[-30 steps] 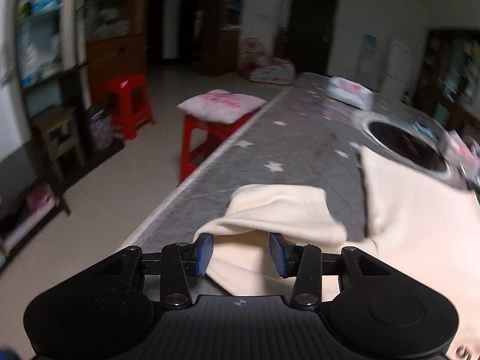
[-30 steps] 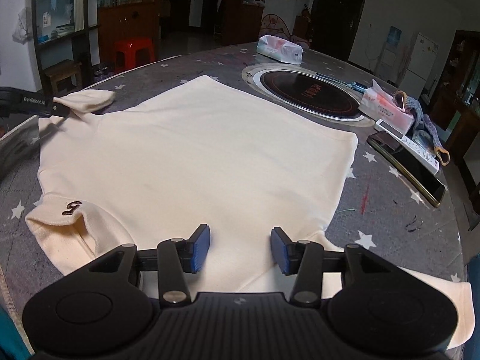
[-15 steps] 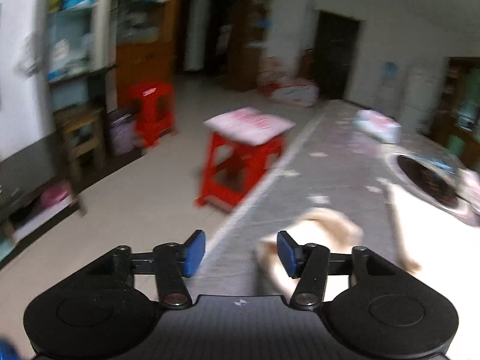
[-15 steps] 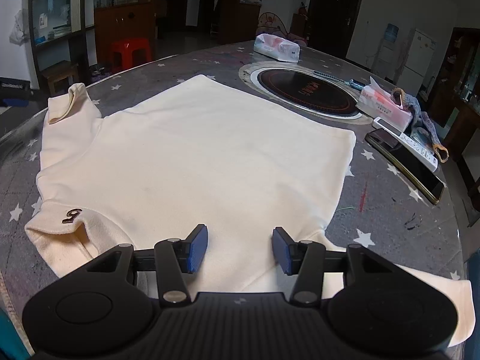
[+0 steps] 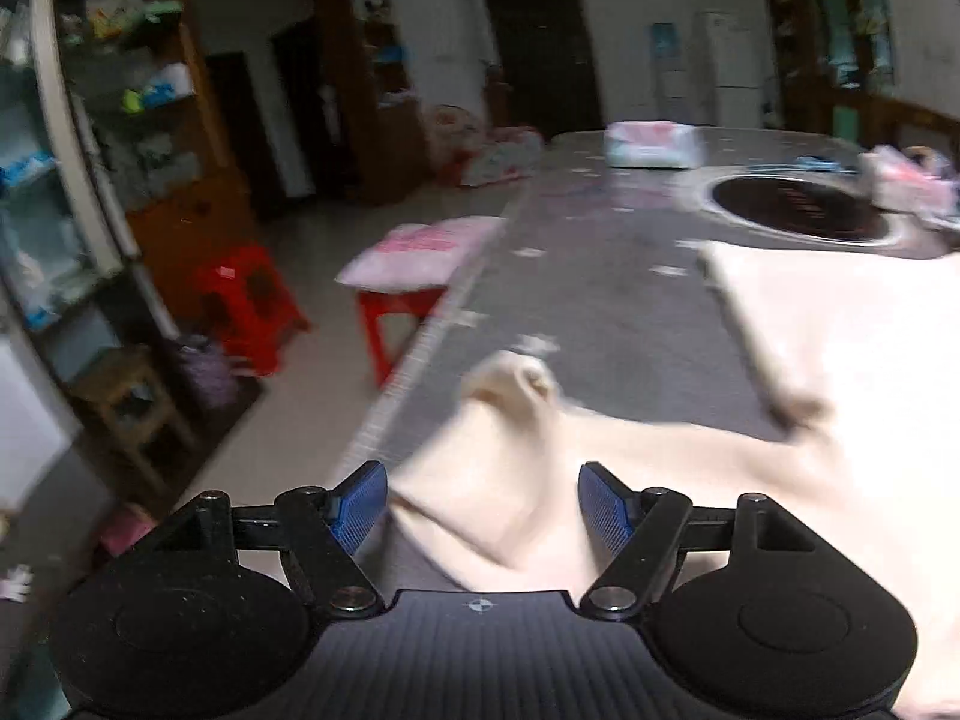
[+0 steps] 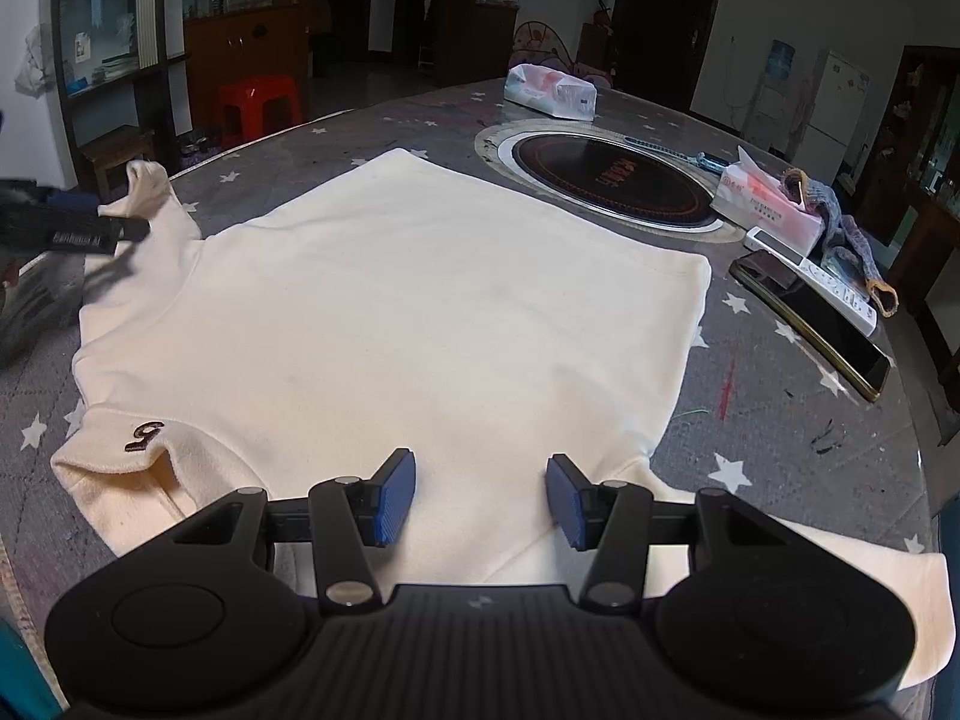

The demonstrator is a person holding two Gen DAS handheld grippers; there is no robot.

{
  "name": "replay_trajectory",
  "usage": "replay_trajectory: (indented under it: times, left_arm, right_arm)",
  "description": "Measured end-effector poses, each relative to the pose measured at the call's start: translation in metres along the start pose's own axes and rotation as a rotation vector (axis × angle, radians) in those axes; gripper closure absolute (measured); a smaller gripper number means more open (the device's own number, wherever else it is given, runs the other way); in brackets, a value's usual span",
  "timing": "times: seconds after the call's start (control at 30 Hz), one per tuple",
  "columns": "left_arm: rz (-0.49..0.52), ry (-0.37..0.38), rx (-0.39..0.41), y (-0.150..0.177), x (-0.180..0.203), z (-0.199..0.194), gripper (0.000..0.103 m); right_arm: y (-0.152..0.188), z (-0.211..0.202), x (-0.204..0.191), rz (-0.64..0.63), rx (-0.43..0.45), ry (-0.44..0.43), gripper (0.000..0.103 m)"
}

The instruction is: Fold clothes

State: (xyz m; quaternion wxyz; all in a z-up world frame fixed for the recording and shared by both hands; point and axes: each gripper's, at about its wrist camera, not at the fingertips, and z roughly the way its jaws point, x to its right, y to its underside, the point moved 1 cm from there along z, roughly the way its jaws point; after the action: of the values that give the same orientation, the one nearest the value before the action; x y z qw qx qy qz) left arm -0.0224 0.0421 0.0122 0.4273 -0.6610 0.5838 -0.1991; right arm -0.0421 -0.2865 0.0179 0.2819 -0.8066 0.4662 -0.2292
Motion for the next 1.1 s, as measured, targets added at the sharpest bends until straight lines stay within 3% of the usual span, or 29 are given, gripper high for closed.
replay_trajectory:
  times: [0.1,0.17,0.37,0.5,0.57,0.8,0.93,1.1]
  left_arm:
    - [-0.103,-0.109,0.007,-0.013,-0.035,0.012,0.03]
    - [-0.149,-0.141,-0.006,-0.017,-0.055,0.018,0.031]
    - [-0.259,0.033,-0.073,-0.002,-0.079,0.014,0.031]
    - [-0.241,0.035,-0.081,0.002,-0.07,0.019,0.036]
    - [-0.219,0.031,-0.085,0.003,-0.065,0.022,0.053]
    - [-0.157,-0.059,-0.095,0.006,-0.059,0.019,0.063]
    - [-0.212,0.068,-0.01,-0.01,-0.052,-0.016,0.065]
    - [-0.195,0.401,0.018,-0.024,-0.008,-0.045,0.065]
  right_arm:
    - [0.0,0.0,0.0,0.0,-0.002,-0.001,0.054]
    - [0.0,0.0,0.0,0.0,-0.003,-0.001,0.054]
    - [0.0,0.001,0.0,0.005,-0.002,0.001,0.054]
    - [-0.001,0.001,0.0,0.001,-0.004,0.001,0.053]
    - [-0.001,0.001,-0.001,-0.005,-0.006,0.003,0.053]
    - [0.0,-0.001,-0.002,-0.016,-0.007,0.01,0.053]
    - [-0.001,-0.001,-0.004,-0.025,-0.008,0.015,0.053]
    - [-0.001,-0.001,-0.004,-0.023,-0.009,0.021,0.053]
